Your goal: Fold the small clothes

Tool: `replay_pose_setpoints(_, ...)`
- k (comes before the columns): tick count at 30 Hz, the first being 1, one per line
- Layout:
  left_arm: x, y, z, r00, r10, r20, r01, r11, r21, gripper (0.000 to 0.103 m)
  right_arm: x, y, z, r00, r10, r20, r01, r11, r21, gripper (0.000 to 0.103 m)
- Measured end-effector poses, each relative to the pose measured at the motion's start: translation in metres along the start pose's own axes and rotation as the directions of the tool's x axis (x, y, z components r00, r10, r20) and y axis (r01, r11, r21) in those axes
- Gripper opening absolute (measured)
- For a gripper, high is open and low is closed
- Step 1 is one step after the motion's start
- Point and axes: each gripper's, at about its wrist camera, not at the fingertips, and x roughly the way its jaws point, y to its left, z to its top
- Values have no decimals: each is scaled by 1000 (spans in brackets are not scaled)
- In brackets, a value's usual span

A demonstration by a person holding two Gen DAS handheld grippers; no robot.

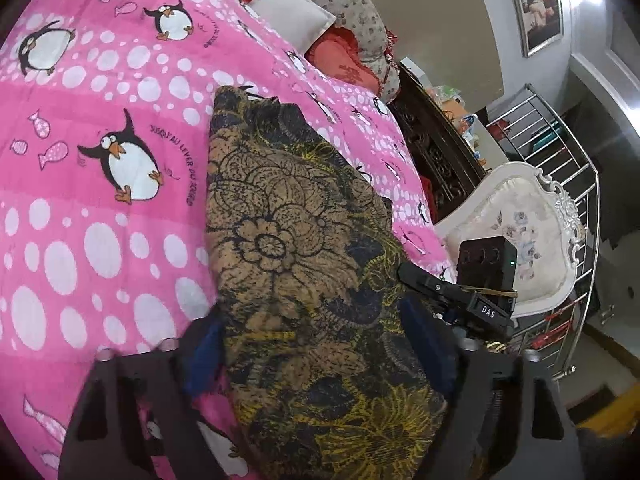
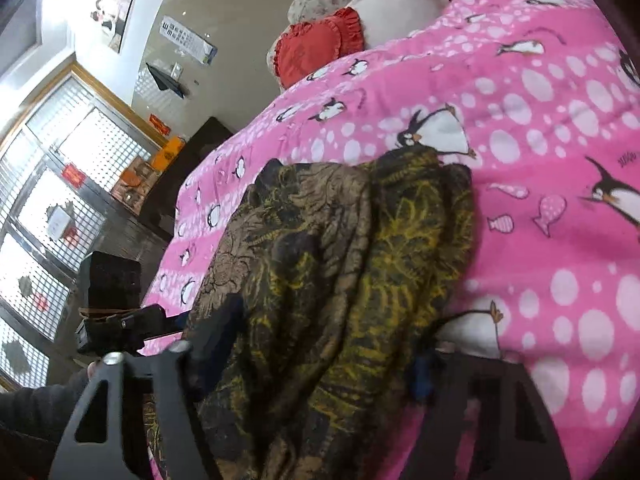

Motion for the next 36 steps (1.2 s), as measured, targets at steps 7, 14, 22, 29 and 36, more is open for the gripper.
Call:
replay_pose_setpoints(7, 5, 12, 5, 999, 40, 31, -41, 999, 10, 36, -4, 0, -3, 999, 52, -2, -52, 999, -2, 38)
replay_pose_setpoints(14, 10, 11, 9, 987, 155, 29, -154, 987, -39, 0, 6, -6, -2, 997, 65, -33, -63, 996, 57, 45)
replay_pose_setpoints(22, -20, 0, 15, 975, 201, 93, -206, 977, 51, 0, 12, 13, -11, 999, 17, -41, -12, 992, 124, 29)
replay_pose_setpoints(29, -78, 47, 35, 962, 236, 140, -241, 970, 26, 0, 64, 34, -18, 993, 110, -46, -99, 975, 199, 28)
replay_pose_setpoints(36, -130, 113, 34, 947, 284, 147, -283, 959, -28, 0, 150, 86, -17, 969, 238, -66, -227, 964, 140, 28)
